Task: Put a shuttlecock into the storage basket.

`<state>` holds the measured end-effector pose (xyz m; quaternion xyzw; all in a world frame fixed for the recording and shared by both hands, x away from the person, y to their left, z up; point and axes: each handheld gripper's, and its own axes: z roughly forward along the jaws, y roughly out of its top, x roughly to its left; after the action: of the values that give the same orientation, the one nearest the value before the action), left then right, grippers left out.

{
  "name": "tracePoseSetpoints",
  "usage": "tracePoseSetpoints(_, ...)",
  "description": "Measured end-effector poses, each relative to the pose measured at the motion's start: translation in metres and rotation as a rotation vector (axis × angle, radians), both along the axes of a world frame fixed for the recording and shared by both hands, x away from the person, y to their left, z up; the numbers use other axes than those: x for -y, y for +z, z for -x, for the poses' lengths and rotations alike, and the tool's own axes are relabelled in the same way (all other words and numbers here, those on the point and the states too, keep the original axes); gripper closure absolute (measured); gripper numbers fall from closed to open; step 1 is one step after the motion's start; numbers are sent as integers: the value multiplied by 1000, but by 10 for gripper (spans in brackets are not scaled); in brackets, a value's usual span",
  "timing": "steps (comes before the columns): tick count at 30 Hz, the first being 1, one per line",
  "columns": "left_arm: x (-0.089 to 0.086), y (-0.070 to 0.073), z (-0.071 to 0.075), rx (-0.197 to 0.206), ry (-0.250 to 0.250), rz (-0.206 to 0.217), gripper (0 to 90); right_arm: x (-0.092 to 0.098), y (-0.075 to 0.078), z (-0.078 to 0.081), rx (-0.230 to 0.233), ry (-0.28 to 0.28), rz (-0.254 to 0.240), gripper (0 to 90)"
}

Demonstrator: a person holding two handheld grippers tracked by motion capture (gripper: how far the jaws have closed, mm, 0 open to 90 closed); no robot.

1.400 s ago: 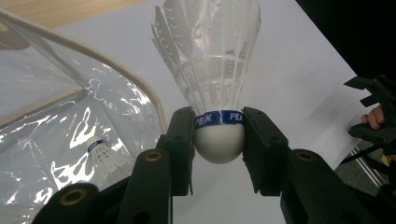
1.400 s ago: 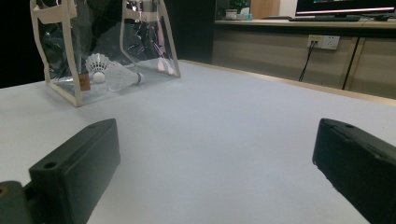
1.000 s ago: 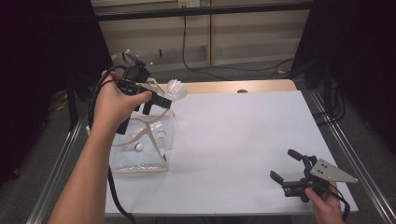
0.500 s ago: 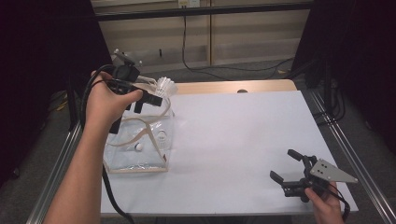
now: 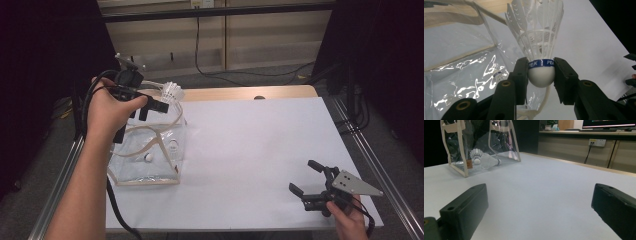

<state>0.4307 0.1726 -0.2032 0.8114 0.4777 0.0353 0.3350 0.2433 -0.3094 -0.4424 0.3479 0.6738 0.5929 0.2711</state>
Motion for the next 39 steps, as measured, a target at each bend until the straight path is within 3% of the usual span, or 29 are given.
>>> tracePoseSetpoints(27, -17, -5, -5, 16, 79, -6, 651, -1, 0, 0, -5, 2, 0, 4)
tracePoseSetpoints(39, -28, -9, -8, 51, 141, -7, 650, -1, 0, 0, -5, 3, -1, 4)
